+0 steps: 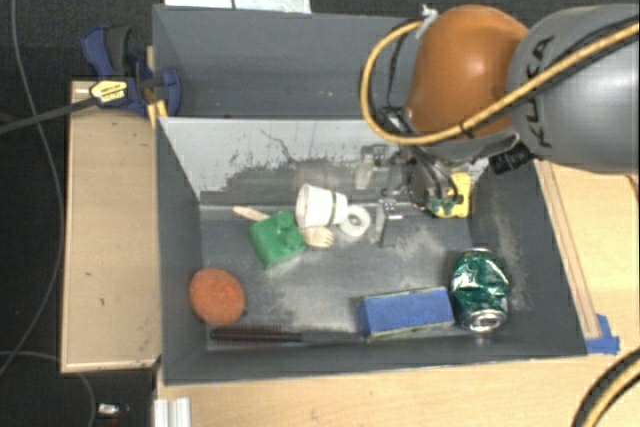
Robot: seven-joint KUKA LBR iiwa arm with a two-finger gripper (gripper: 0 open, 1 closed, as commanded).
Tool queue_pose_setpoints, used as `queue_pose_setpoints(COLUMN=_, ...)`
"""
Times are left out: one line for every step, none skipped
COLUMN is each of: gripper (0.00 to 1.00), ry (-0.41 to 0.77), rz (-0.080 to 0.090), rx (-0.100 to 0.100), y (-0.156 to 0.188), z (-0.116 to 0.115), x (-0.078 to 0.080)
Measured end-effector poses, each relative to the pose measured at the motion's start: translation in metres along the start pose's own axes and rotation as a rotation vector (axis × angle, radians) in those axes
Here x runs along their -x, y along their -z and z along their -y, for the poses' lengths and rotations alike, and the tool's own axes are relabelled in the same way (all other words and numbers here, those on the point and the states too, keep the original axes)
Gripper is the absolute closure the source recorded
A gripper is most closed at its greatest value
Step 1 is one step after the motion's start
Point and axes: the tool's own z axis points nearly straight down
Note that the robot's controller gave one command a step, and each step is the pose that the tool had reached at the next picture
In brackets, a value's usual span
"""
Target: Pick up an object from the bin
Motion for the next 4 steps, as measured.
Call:
queue_pose_setpoints(gripper=0.0, ry=-0.002, rz=0.008, rx=0.001, y=0.005, z=0.0, x=0.002)
queue_pose_setpoints(gripper=0.0, ry=0.09, rz=0.012, rx=0.0, y=-0.071, z=-0.026, x=0.007)
queue_pose_setpoints(gripper=0.0, ry=0.135, rz=0.017, rx=-0.001, y=-0.078, z=-0.043, x=0.003)
queue_pose_setpoints(gripper=0.0, ry=0.193, rz=0.013, rx=0.0, y=-0.084, z=-0.047, x=0.005)
